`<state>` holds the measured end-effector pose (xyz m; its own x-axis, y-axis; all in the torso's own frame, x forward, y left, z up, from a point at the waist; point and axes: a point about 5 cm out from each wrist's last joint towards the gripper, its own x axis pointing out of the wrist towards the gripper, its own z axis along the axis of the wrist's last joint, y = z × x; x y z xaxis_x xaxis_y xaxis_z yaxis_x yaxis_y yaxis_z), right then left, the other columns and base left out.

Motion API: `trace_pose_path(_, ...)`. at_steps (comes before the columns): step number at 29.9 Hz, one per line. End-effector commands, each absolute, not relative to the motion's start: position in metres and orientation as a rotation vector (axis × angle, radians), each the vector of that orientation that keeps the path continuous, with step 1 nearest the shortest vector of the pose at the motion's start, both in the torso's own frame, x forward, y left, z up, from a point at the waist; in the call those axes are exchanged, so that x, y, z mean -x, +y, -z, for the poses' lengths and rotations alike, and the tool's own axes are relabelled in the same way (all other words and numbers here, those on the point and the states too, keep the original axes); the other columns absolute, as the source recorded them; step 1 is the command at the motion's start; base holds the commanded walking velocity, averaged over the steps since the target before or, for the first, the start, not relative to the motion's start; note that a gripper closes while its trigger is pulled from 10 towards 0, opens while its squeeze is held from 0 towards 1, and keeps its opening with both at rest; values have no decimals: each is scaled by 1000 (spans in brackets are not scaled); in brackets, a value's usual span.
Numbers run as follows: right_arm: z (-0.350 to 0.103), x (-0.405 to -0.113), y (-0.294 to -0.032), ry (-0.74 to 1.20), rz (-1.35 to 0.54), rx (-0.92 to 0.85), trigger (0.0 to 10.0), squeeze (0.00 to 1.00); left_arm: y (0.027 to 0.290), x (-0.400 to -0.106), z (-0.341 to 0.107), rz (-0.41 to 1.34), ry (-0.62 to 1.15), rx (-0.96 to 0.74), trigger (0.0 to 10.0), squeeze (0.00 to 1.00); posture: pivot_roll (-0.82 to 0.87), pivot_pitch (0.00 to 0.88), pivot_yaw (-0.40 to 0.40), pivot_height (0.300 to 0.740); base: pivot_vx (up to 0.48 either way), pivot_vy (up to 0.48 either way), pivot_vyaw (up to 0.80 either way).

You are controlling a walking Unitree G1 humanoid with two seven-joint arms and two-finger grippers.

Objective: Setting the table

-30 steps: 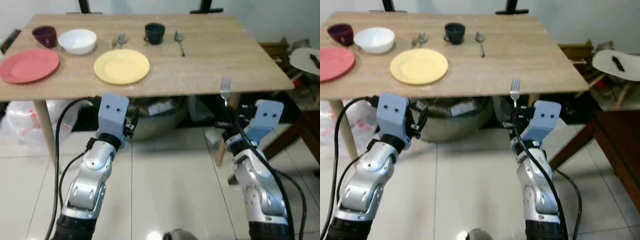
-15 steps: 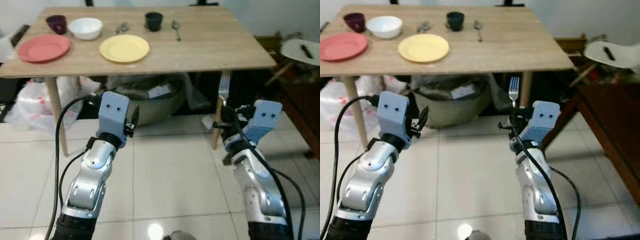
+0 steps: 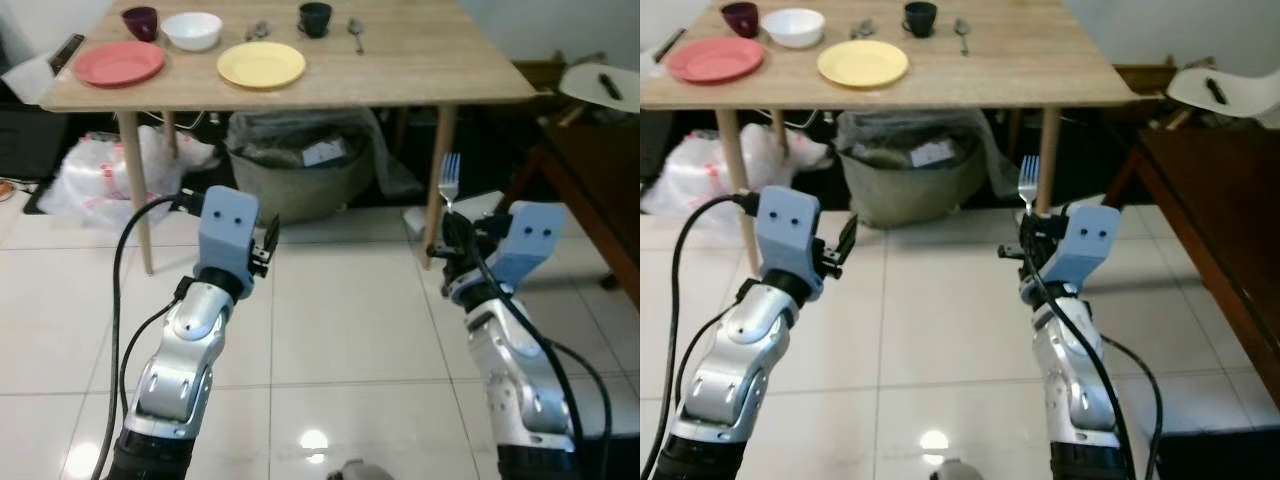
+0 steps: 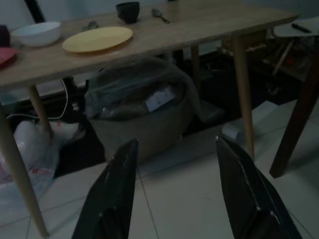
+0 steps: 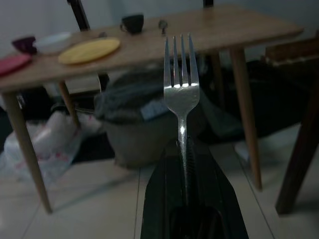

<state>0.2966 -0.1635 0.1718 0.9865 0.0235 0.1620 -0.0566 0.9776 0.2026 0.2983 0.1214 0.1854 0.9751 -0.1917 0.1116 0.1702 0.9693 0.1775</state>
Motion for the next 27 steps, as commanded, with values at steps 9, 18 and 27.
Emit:
trace_pose_path(9, -171, -296, -161, -157, -47, -207, 10000, 0, 125, -298, -182, 171, -113, -174, 10000, 0, -140, 30, 33, 740, -313, 0, 0)
trace_pose_path(18, -170, -296, -161, -157, -48, -205, 10000, 0, 124, -299, -181, 171, -104, -164, 10000, 0, -143, 24, 35, 740, -240, 0, 0)
trace_pose_path(27, -170, -296, -162, -154, -45, -206, 10000, 0, 125, -302, -178, 164, -69, -127, 10000, 0, -144, 20, 36, 740, 0, 0, 0)
